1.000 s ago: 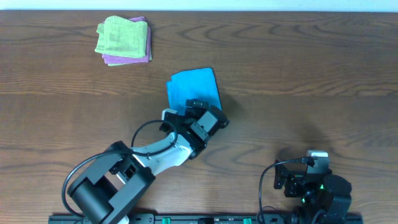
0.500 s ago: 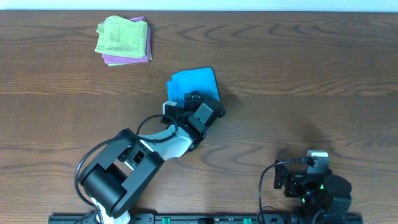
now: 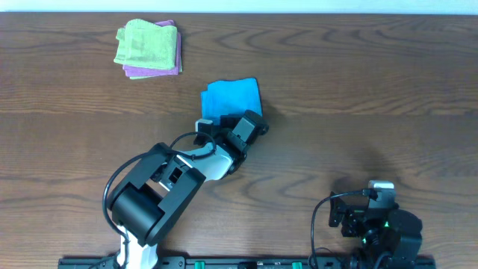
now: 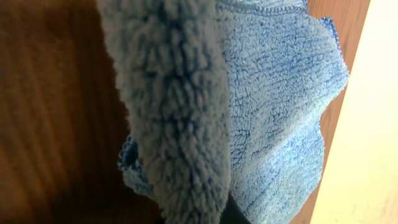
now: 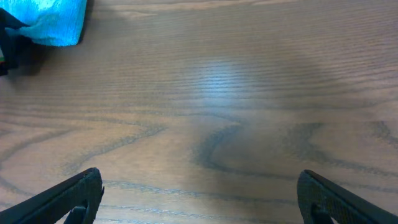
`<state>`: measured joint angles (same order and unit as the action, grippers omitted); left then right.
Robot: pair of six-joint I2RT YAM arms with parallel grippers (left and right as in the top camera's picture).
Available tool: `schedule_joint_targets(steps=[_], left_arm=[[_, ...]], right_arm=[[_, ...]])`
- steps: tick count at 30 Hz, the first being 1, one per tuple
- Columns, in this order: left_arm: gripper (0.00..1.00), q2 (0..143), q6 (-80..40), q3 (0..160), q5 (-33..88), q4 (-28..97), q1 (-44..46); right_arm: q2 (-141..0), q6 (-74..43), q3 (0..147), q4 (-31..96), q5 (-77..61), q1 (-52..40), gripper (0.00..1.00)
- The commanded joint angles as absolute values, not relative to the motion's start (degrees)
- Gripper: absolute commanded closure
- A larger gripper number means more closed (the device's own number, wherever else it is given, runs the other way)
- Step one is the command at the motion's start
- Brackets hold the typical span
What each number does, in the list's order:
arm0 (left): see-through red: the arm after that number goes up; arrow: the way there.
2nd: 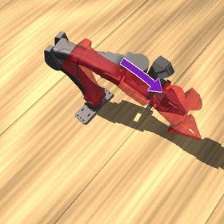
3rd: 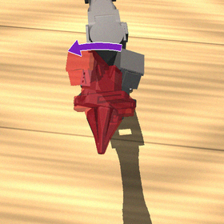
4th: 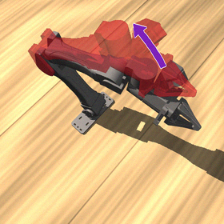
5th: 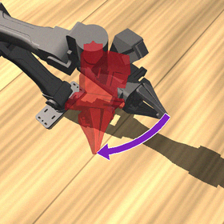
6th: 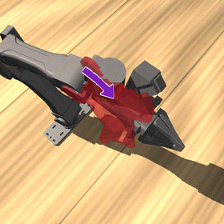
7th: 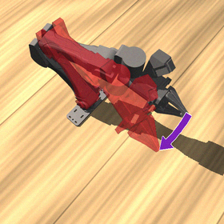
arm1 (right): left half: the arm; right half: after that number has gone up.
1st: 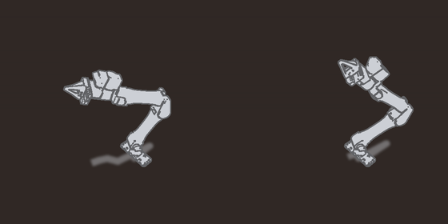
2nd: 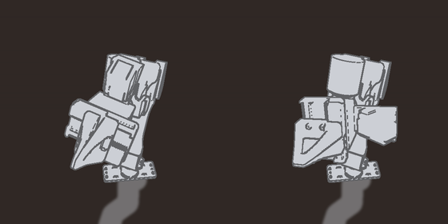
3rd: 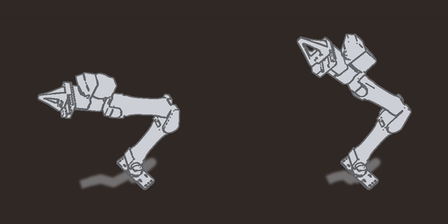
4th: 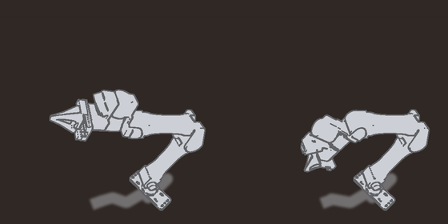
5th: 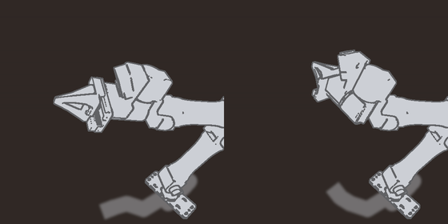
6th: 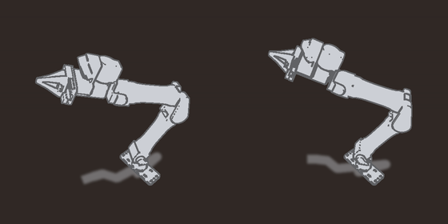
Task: Fold the cloth
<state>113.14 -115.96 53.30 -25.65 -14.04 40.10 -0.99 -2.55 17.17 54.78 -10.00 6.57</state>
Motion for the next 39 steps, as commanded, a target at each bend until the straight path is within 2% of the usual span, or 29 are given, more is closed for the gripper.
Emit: schedule_joint_targets(steps=[1,11,16,20,27,32,39], left_arm=[[0.94,113.7,-119.4,54.6,-25.3,-14.0,39.5],[0.94,100.5,-118.2,55.2,-31.7,-11.3,38.6],[0.94,94.1,-110.7,55.3,-36.2,-11.0,38.2],[0.94,89.6,-99.9,55.3,-39.5,-10.5,37.5],[0.94,86.2,-87.5,55.3,-32.4,-10.5,31.2],[0.94,85.7,-79.4,56.1,-25.2,-13.7,23.2],[0.94,86.8,-69.5,64.7,-20.9,-15.1,14.2]], right_arm=[[-0.5,-3.1,16.9,54.8,-9.6,6.7,0.01],[-0.5,-3.1,16.9,54.8,-9.6,6.7,0.01],[-0.5,-3.1,16.9,54.8,-9.6,6.7,0.01],[-0.5,-3.1,16.9,54.8,-9.6,6.7,0.01],[-0.5,-3.1,16.9,54.8,-9.6,6.7,0.01],[-0.5,-3.1,16.9,54.8,-9.6,6.7,0.01],[-0.5,-3.1,16.9,54.8,-9.6,6.7,0.01]])
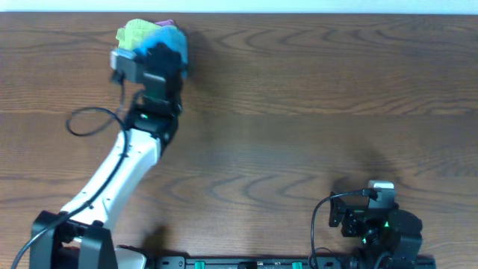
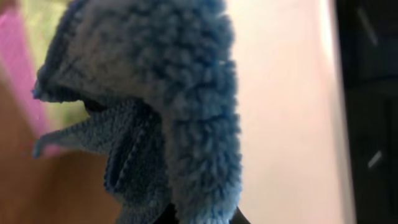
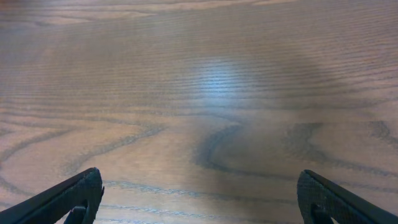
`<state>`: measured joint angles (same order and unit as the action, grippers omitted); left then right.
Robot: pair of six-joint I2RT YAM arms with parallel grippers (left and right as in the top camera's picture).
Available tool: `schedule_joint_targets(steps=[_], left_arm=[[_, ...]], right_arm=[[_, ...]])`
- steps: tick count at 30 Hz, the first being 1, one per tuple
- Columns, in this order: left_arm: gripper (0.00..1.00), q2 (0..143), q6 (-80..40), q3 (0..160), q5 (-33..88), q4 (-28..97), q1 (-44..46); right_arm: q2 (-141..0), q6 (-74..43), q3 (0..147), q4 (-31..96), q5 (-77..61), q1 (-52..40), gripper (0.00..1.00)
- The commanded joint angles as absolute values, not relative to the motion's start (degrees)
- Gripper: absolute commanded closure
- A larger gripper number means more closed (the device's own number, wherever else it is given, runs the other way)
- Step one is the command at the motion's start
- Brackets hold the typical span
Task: Fold the cloth
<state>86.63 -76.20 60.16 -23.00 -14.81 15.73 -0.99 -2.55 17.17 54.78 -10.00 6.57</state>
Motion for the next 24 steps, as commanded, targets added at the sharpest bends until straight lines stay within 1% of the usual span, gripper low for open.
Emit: schedule_joint_targets(steps=[1,6,15,24], left_arm=[[0.94,87.2,-68.9,65.8,-20.9,-15.1,13.6],[0.94,91.4,-66.6,71.2,-20.9,-15.1,11.1],[0.94,104.9,-66.4,81.1,-20.4,-15.8,7.5],[0.94,114.0,-65.3,89.4,-13.6,-17.0,3.4]], right_arm=[[-0.5,-3.1,16.9,54.8,-9.6,6.7,0.01],[-0.5,-3.1,16.9,54.8,-9.6,6.7,0.01],[-0.5,-3.1,16.9,54.8,-9.6,6.7,0.01],[-0.5,-3.1,16.9,54.8,-9.6,6.7,0.01]])
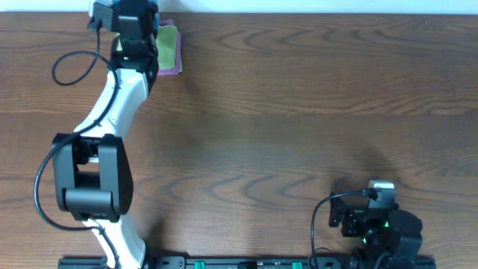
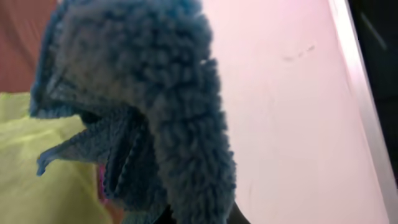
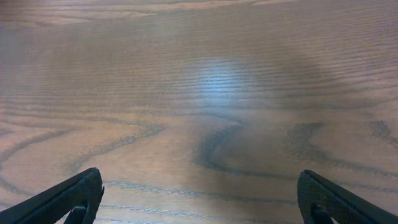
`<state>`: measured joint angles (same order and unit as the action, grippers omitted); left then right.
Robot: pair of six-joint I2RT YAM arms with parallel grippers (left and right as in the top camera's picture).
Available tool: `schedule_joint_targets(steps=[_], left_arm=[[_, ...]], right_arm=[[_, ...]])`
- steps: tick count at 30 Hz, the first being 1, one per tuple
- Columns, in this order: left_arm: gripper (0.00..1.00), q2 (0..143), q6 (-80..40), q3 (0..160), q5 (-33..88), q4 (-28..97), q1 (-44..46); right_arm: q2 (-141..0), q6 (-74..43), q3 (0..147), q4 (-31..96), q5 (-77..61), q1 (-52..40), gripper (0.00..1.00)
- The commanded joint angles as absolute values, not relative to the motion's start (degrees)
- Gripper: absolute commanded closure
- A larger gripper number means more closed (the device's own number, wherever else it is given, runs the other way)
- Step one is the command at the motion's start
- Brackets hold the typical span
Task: Fold the cloth
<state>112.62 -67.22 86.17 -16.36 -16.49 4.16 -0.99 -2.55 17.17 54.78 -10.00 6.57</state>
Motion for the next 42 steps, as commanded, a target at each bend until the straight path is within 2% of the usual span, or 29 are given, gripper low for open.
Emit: schedule_joint_targets(steps=[1,9,17,31,37,42], left_arm=[[0.94,114.4,-65.3,89.8,-13.0,-17.0,3.2],[0.94,116.8,-62.5,90.0,-4.9,-16.3,3.4],[0.94,117.3,-62.5,89.9,-4.9,-7.0,3.6],[0.94,117.3,-62.5,89.9,-3.4,-4.5,3.2],[0.94,117.3,-58.4,89.9,-2.3,-6.4,1.5],[0.94,117.3,-56.5,89.9,-1.1,-18.2,0.1]], right_arm=[[-0.5,-3.1,16.9,54.8,-9.6,6.7,0.01],[-0.5,-3.1,16.9,54.8,-9.6,6.7,0.01],[-0.5,-3.1,16.9,54.8,-9.6,6.7,0.01],[-0.5,-3.1,16.9,54.8,-9.6,6.7,0.01],[-0.5,-3.1,16.9,54.8,-9.6,6.7,0.01],[-0.5,-3.1,16.9,54.8,-9.6,6.7,0.01]])
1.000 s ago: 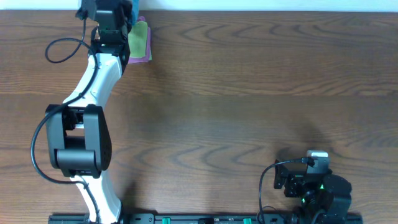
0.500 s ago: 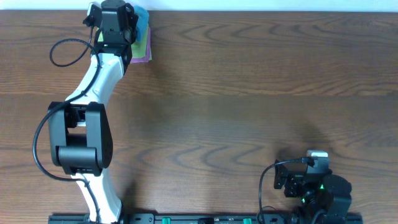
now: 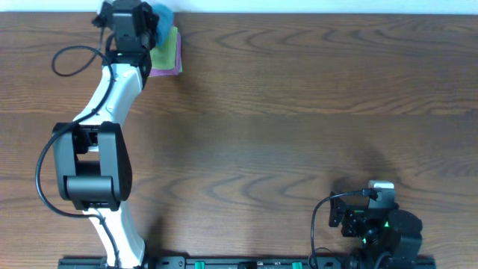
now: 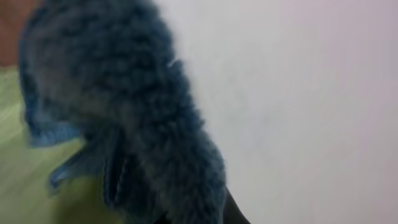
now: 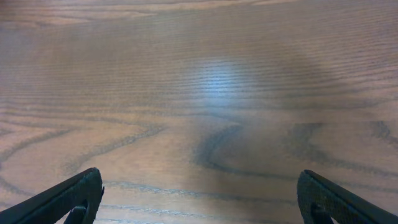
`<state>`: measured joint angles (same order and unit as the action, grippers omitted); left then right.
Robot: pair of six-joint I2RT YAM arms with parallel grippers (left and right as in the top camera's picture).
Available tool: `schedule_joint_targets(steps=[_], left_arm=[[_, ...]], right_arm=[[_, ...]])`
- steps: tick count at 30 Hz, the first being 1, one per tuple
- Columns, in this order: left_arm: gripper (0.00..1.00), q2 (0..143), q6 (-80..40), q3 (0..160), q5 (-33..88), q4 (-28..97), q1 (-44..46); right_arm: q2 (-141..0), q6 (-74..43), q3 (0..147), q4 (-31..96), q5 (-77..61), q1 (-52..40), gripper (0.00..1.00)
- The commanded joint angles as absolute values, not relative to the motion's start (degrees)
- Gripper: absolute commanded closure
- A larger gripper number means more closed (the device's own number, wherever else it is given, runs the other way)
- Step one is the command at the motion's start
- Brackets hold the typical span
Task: Fold the cloth
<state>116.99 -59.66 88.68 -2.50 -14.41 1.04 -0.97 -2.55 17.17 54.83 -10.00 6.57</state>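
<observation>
The folded blue cloth (image 3: 160,16) peeks out beside my left gripper (image 3: 131,21) at the table's far left edge, above the stack of folded cloths (image 3: 166,51). In the left wrist view the blue cloth (image 4: 124,118) hangs bunched and blurred, filling the frame, with the green cloth (image 4: 25,186) of the stack under it. The left gripper is shut on the blue cloth, its fingers hidden by it. My right gripper (image 5: 199,199) rests open low over bare wood at the near right.
The stack shows a green cloth over a purple one (image 3: 176,66). The table's far edge (image 3: 299,13) runs just behind the stack, with a pale wall beyond. My left arm (image 3: 112,90) stretches across the left side.
My left gripper with the blue cloth has shifted slightly over the stack; a bit of blue now shows beside it from overhead. The right arm has not moved.
My left gripper held the folded blue cloth at the table's middle. Then it was holding the cloth up at the green and purple stack at the far left. Later it reached further back over the stack, and it stays there now, still shut on the cloth.
</observation>
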Motion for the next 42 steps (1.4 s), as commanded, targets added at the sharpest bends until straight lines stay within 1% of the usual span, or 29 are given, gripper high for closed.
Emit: schedule_joint_targets(steps=[1,3,5,8,11,13,14,20,23,26,29,33,34,36,37,38,39,42], left_arm=[[0.94,117.3,-56.3,89.9,-0.8,-21.2,-0.1],[0.94,117.3,-55.0,89.9,1.4,-27.5,-0.6],[0.94,117.3,-52.8,89.9,4.5,-28.3,-0.8],[0.94,117.3,-53.9,89.9,4.0,-15.1,-0.7],[0.94,117.3,-61.3,89.9,1.6,1.7,-0.7],[0.94,117.3,-66.3,89.9,-0.1,8.0,-0.8],[0.94,117.3,-66.9,89.8,-0.2,8.9,-0.8],[0.94,117.3,-67.0,89.8,0.1,3.6,-0.8],[0.94,117.3,-71.0,89.8,-0.1,1.8,-0.8],[0.94,117.3,-77.6,89.8,-0.2,0.0,-0.8],[0.94,117.3,-81.3,89.8,-0.1,0.5,-0.7],[0.93,117.3,-81.9,89.8,0.0,5.8,-0.6],[0.85,117.3,-81.9,89.8,-0.1,7.2,-0.6],[0.37,117.3,-81.9,89.8,-0.1,9.5,-0.6],[0.19,117.3,-81.9,89.8,0.0,10.2,-0.6],[0.1,117.3,-81.9,89.8,0.0,10.7,-0.6],[0.05,117.3,-81.9,89.8,0.0,10.7,-0.6],[0.05,117.3,-81.9,89.8,0.8,10.0,-0.4]], right_arm=[[-0.5,-3.1,16.9,54.8,-9.6,6.7,0.01],[-0.5,-3.1,16.9,54.8,-9.6,6.7,0.01],[-0.5,-3.1,16.9,54.8,-9.6,6.7,0.01],[-0.5,-3.1,16.9,54.8,-9.6,6.7,0.01],[-0.5,-3.1,16.9,54.8,-9.6,6.7,0.01],[-0.5,-3.1,16.9,54.8,-9.6,6.7,0.01],[-0.5,-3.1,16.9,54.8,-9.6,6.7,0.01],[-0.5,-3.1,16.9,54.8,-9.6,6.7,0.01],[-0.5,-3.1,16.9,54.8,-9.6,6.7,0.01],[-0.5,-3.1,16.9,54.8,-9.6,6.7,0.01],[-0.5,-3.1,16.9,54.8,-9.6,6.7,0.01],[-0.5,-3.1,16.9,54.8,-9.6,6.7,0.01],[-0.5,-3.1,16.9,54.8,-9.6,6.7,0.01],[-0.5,-3.1,16.9,54.8,-9.6,6.7,0.01],[-0.5,-3.1,16.9,54.8,-9.6,6.7,0.01],[-0.5,-3.1,16.9,54.8,-9.6,6.7,0.01],[-0.5,-3.1,16.9,54.8,-9.6,6.7,0.01],[-0.5,-3.1,16.9,54.8,-9.6,6.7,0.01]])
